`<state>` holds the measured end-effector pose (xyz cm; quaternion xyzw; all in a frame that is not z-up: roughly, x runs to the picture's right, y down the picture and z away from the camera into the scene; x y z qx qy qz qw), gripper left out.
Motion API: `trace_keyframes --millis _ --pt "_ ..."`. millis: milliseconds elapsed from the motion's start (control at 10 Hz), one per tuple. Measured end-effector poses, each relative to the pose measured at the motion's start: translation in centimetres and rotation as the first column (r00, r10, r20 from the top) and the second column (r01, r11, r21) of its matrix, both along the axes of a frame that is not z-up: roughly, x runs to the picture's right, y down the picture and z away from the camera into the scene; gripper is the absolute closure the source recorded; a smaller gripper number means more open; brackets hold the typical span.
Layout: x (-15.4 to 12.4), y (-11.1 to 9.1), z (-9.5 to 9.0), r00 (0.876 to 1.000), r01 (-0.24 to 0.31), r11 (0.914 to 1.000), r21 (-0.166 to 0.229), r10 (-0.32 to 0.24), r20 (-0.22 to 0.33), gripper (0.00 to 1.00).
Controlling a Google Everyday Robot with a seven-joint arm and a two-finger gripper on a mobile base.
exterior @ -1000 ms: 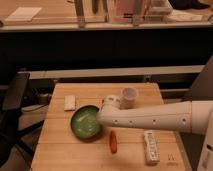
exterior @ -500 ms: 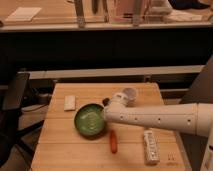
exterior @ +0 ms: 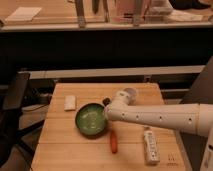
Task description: Drag the ceramic bowl in a circle
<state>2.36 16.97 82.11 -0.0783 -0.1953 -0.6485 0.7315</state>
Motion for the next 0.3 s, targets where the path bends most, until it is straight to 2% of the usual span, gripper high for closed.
trace_keyframes --millis 300 --pt "-0.08 -0.44 0.14 1.000 0.014 0.9999 -0.005 -0.013 0.010 0.97"
